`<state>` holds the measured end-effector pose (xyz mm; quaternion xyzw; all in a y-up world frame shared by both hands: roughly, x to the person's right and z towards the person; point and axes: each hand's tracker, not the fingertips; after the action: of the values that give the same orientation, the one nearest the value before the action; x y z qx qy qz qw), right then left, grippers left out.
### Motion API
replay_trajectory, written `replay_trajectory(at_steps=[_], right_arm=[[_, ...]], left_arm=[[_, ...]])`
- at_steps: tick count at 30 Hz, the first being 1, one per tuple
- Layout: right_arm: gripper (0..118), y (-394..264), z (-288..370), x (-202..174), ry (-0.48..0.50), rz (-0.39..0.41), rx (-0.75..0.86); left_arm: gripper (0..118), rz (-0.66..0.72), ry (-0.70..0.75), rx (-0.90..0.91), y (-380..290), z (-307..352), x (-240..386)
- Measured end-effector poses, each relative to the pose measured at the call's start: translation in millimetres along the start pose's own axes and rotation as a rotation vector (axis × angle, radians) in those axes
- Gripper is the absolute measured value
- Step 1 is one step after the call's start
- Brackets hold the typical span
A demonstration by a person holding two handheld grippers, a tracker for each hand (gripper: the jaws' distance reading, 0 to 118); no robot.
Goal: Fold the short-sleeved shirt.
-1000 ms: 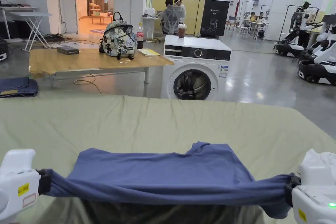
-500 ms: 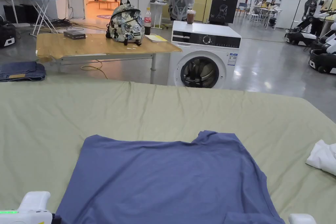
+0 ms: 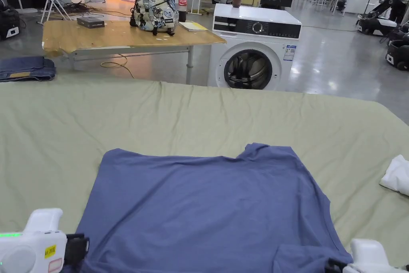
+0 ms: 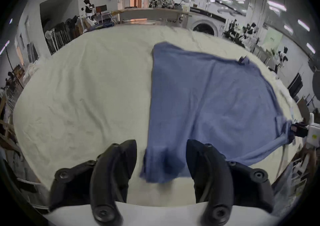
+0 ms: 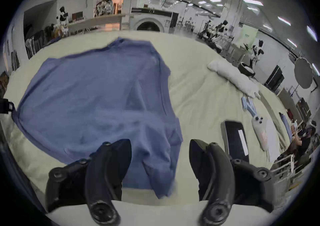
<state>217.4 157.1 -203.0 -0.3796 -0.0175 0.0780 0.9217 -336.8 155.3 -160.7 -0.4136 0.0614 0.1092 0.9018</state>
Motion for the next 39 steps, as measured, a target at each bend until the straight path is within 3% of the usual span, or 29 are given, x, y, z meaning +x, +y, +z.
replay_trajectory(at_steps=[7, 9, 11, 12, 13, 16, 23, 26, 32, 36, 37, 39], right_arm=[[71, 53, 32, -44, 0.049, -0.048, 0.275], [60, 61, 38, -57, 0.070, -0.071, 0.350], [30, 70, 47, -74, 0.082, -0.084, 0.396], [21, 73, 49, -80, 0.096, -0.099, 0.414], [16, 76, 51, -86, 0.104, -0.105, 0.425], [0, 82, 52, -103, 0.112, -0.089, 0.475], [0, 93, 47, -119, 0.147, -0.082, 0.496], [0, 95, 35, -121, 0.145, -0.042, 0.467], [0, 92, 2, -113, 0.155, -0.027, 0.383], [0, 92, -19, -109, 0.145, -0.019, 0.336], [0, 93, -24, -108, 0.141, -0.020, 0.323], [0, 92, -32, -107, 0.132, -0.016, 0.302]], left_arm=[[59, -0.064, -0.040, 0.237, 33, 22, 38], [58, -0.091, -0.052, 0.309, 37, 30, 53], [42, -0.131, -0.030, 0.364, 41, 35, 67], [29, -0.155, -0.013, 0.389, 43, 34, 72], [13, -0.173, 0.000, 0.400, 44, 35, 79], [0, -0.168, -0.004, 0.424, 45, 37, 92], [0, -0.133, -0.019, 0.369, 55, 25, 90], [0, -0.107, -0.021, 0.274, 74, 1, 65], [0, 0.035, -0.046, 0.101, 146, -63, 7], [0, 0.056, -0.039, 0.009, 196, -103, -9], [1, 0.068, -0.048, -0.003, 206, -113, -13], [22, 0.102, -0.057, -0.065, 225, -133, -17]])
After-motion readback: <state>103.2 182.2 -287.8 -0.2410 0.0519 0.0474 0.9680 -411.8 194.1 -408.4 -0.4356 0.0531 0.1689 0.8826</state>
